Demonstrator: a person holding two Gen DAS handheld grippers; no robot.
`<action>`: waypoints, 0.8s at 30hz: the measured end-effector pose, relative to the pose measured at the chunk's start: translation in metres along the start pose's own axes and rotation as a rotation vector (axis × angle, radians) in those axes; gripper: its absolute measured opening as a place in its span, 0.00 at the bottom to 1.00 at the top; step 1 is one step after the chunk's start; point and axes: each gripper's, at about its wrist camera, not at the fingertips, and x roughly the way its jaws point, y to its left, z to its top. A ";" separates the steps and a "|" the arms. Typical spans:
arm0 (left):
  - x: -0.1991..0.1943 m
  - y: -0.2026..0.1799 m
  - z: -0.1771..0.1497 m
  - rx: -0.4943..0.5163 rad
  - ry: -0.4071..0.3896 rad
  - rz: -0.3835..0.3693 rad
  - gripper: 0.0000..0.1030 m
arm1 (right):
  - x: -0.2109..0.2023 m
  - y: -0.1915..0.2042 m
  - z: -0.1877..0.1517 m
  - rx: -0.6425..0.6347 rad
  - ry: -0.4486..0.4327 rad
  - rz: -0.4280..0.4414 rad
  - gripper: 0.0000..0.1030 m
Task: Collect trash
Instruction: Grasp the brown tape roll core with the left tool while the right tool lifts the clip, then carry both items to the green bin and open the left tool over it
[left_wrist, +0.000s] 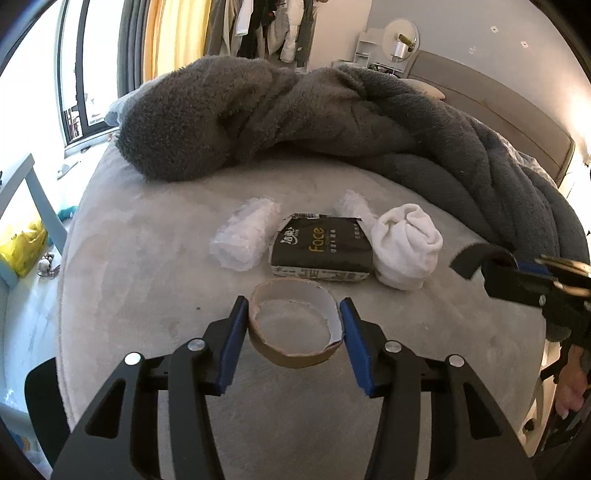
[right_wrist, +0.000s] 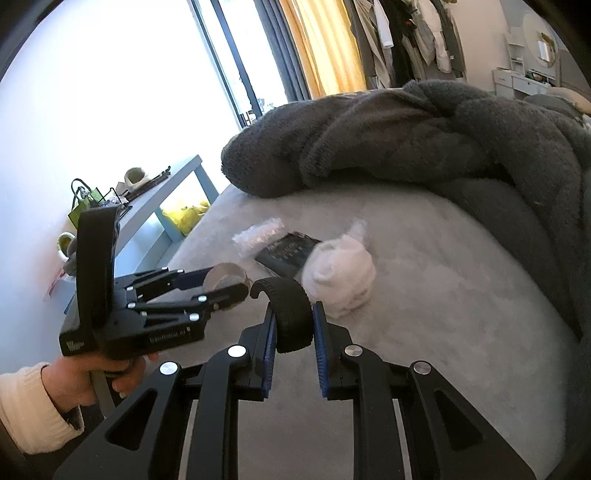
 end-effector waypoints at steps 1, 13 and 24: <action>-0.002 0.001 0.000 0.001 -0.001 -0.001 0.52 | 0.001 0.003 0.001 -0.003 0.001 0.000 0.18; -0.034 0.045 -0.002 -0.026 -0.031 0.025 0.52 | 0.036 0.050 0.024 -0.052 0.016 0.029 0.18; -0.061 0.103 -0.014 -0.060 -0.028 0.080 0.52 | 0.072 0.111 0.049 -0.104 0.019 0.090 0.18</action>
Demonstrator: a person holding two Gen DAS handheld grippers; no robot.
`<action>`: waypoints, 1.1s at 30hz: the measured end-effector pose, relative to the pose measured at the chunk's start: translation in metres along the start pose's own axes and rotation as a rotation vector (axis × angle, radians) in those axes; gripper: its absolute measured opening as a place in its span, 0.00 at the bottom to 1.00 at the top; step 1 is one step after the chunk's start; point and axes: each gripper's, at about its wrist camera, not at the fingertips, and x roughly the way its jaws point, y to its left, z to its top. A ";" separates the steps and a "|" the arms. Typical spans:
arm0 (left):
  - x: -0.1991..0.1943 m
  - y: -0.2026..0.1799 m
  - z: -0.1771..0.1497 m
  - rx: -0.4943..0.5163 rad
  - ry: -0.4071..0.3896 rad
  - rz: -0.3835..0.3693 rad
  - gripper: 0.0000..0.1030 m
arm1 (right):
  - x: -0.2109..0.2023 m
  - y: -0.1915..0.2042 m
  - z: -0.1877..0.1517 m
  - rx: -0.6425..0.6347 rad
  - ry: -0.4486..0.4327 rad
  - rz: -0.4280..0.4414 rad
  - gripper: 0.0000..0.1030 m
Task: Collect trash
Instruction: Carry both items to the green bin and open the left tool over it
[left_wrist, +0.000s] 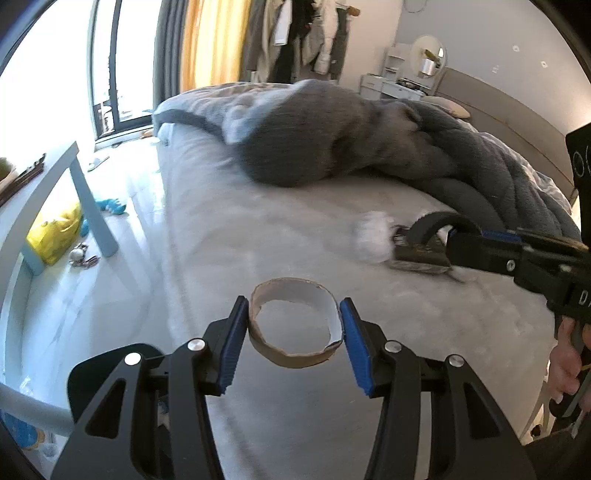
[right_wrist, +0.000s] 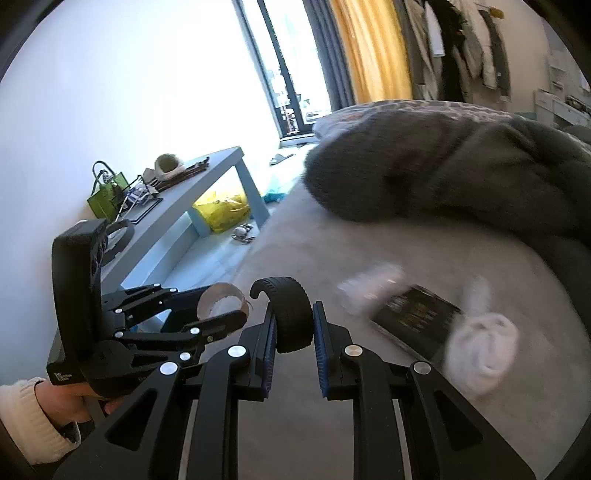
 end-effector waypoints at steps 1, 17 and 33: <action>-0.001 0.005 -0.001 -0.005 0.003 0.007 0.52 | 0.004 0.006 0.002 -0.006 0.002 0.006 0.18; -0.009 0.107 -0.036 -0.123 0.130 0.135 0.52 | 0.070 0.086 0.027 -0.082 0.063 0.097 0.18; 0.005 0.189 -0.097 -0.272 0.400 0.161 0.52 | 0.138 0.155 0.026 -0.142 0.185 0.154 0.18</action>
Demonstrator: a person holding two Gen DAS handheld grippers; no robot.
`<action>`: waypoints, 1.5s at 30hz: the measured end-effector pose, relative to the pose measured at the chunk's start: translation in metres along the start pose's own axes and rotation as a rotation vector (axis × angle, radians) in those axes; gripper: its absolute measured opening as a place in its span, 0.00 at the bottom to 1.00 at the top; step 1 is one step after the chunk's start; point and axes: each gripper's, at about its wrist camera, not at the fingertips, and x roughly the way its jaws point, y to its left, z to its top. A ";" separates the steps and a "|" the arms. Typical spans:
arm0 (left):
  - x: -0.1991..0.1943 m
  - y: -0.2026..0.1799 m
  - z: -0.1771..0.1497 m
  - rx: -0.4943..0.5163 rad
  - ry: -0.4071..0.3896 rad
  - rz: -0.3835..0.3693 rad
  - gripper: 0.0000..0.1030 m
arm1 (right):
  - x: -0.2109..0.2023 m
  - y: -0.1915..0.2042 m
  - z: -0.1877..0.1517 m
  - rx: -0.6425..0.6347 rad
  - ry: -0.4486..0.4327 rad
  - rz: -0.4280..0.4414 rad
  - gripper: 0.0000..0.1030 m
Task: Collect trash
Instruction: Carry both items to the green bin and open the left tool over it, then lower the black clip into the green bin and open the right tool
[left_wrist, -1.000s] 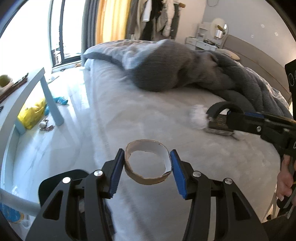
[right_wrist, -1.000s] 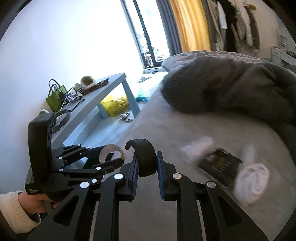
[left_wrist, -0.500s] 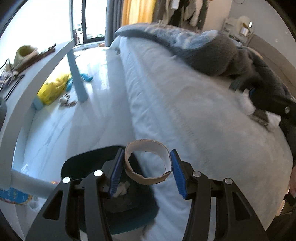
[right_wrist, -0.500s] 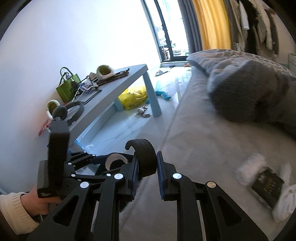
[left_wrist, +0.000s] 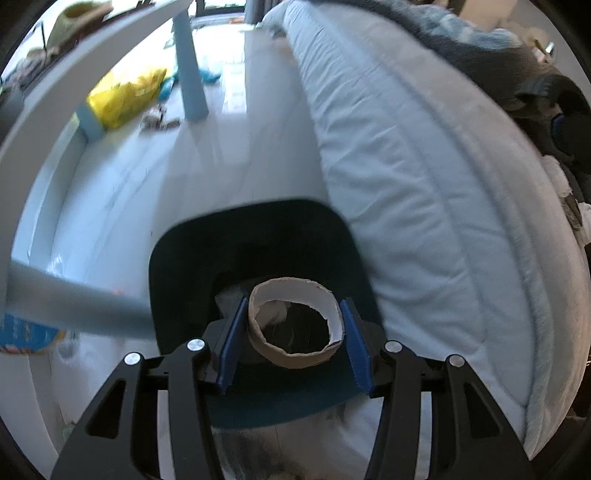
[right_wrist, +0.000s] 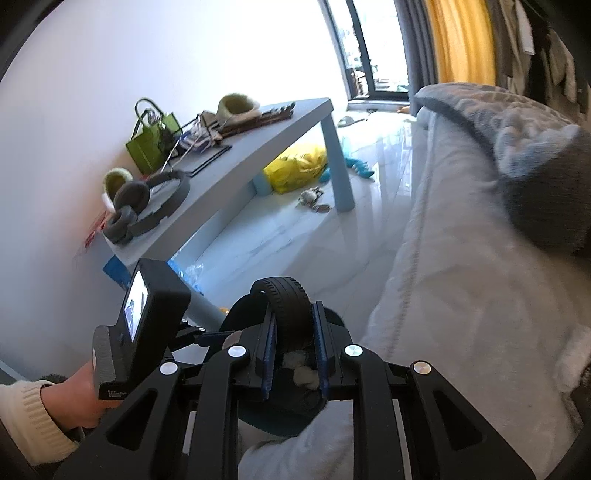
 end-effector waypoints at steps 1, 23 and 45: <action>0.002 0.003 -0.002 -0.004 0.012 0.003 0.52 | 0.004 0.003 0.001 -0.004 0.008 0.001 0.18; -0.019 0.078 -0.018 -0.075 0.021 0.024 0.68 | 0.108 0.033 -0.007 -0.003 0.232 -0.015 0.18; -0.107 0.088 -0.010 -0.068 -0.352 0.010 0.48 | 0.183 0.046 -0.034 -0.023 0.408 -0.062 0.18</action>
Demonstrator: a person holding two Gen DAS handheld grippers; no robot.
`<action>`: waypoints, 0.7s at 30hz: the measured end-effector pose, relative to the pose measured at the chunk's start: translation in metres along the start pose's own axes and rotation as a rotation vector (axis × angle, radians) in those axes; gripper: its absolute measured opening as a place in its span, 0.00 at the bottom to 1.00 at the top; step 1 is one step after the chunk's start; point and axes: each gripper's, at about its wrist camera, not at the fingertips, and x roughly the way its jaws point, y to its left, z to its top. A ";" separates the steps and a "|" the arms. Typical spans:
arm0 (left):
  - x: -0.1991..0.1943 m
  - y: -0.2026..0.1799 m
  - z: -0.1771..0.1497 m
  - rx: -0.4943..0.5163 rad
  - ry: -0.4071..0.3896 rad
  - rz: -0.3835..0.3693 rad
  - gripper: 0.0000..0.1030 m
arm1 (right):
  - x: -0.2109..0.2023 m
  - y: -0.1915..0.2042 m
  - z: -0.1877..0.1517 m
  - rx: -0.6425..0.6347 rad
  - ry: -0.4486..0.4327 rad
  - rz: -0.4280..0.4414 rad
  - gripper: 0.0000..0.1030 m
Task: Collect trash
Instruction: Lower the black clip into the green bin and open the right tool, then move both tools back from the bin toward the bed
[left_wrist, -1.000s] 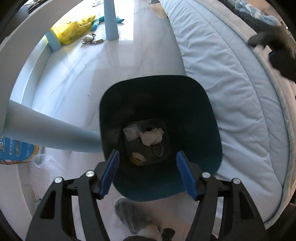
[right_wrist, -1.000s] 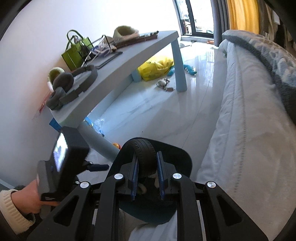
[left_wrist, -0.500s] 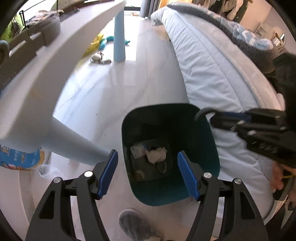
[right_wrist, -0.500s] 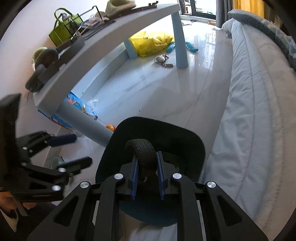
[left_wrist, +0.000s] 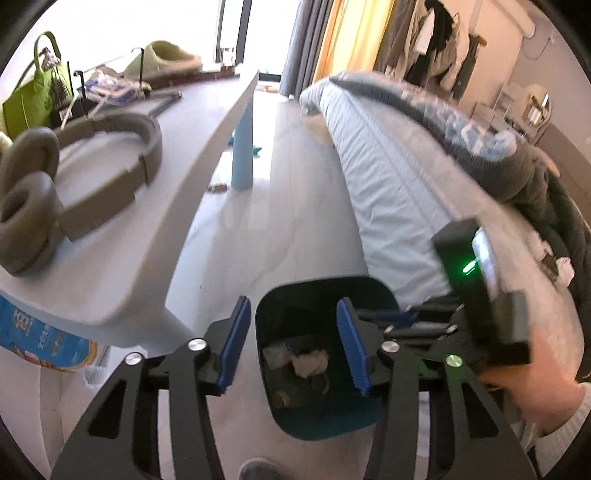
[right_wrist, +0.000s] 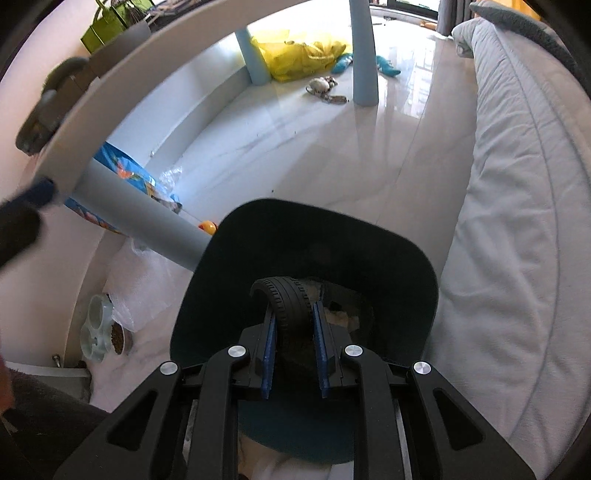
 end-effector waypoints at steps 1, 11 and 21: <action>-0.004 0.000 0.002 -0.002 -0.016 -0.002 0.47 | 0.003 0.000 -0.001 0.000 0.007 -0.002 0.18; -0.043 -0.016 0.016 0.021 -0.210 -0.010 0.44 | 0.019 0.001 -0.007 -0.008 0.062 -0.023 0.24; -0.062 -0.018 0.027 0.003 -0.301 0.013 0.44 | -0.005 0.010 -0.007 -0.037 0.010 0.005 0.46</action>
